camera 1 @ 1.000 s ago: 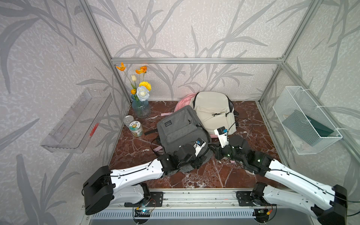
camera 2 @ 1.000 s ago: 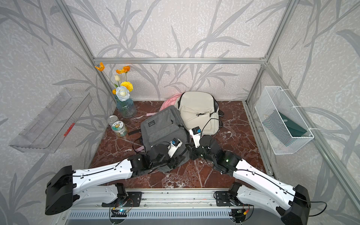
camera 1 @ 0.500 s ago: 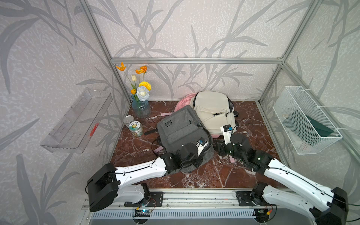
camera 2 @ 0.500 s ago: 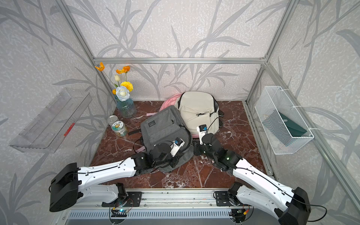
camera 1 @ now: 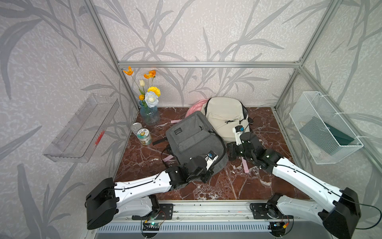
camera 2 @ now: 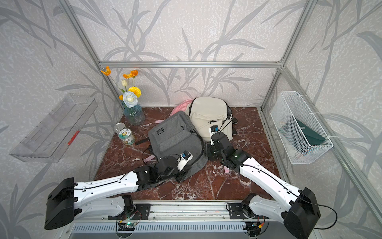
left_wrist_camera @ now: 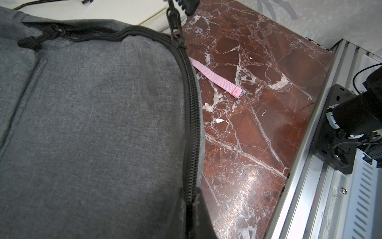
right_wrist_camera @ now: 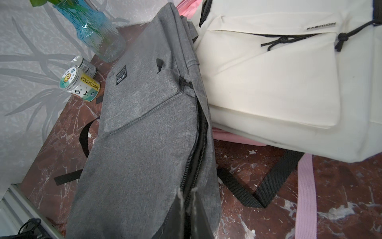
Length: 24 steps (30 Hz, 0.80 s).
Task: Zip up the backpack
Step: Zip the zipper on the backpack.
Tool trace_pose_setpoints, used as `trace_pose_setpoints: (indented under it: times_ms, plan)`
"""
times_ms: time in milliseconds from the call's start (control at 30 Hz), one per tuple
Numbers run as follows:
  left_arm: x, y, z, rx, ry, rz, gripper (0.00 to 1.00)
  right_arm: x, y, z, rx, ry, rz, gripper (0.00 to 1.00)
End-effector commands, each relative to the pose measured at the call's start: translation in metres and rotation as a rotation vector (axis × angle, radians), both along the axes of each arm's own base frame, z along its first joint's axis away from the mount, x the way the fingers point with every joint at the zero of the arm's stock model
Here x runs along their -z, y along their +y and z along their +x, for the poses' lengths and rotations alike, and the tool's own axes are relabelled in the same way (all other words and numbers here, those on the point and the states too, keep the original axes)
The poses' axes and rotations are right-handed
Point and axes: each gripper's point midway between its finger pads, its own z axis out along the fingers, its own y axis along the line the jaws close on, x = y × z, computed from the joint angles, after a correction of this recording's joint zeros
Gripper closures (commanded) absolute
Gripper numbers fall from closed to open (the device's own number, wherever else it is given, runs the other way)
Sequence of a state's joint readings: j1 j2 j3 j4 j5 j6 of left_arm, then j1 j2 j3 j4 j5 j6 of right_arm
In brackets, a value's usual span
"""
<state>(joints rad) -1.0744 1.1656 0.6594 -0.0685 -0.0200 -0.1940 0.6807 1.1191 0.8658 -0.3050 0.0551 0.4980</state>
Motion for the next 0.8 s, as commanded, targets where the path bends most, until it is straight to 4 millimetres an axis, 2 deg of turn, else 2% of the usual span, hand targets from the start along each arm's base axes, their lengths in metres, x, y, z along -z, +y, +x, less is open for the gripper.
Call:
trace_pose_setpoints:
  times_ms: [0, 100, 200, 400, 600, 733, 767]
  plan:
    - [0.016, 0.016, -0.008, -0.006, 0.025, 0.071, 1.0, -0.013, -0.012, 0.001, 0.046, -0.072, -0.007, 1.0]
    - [0.017, 0.026, -0.01, -0.028, 0.033, 0.087, 1.0, -0.001, -0.043, 0.007, 0.164, -0.044, -0.063, 1.0]
    - [0.018, 0.038, -0.015, -0.049, 0.048, 0.074, 1.0, -0.004, -0.05, 0.016, 0.182, -0.029, -0.009, 1.0]
    - [0.025, 0.057, -0.024, -0.079, 0.067, 0.072, 1.0, -0.014, -0.035, 0.041, 0.155, -0.067, -0.027, 1.0]
    - [0.03, 0.071, -0.033, -0.097, 0.092, 0.051, 1.0, -0.003, -0.016, 0.067, 0.124, -0.06, -0.06, 1.0]
    - [0.027, 0.074, -0.038, -0.092, 0.098, 0.006, 1.0, -0.002, -0.001, 0.07, 0.074, -0.039, -0.053, 1.0]
    - [0.023, 0.069, -0.038, -0.079, 0.094, -0.024, 0.94, -0.005, 0.002, 0.067, 0.065, -0.045, -0.05, 1.0]
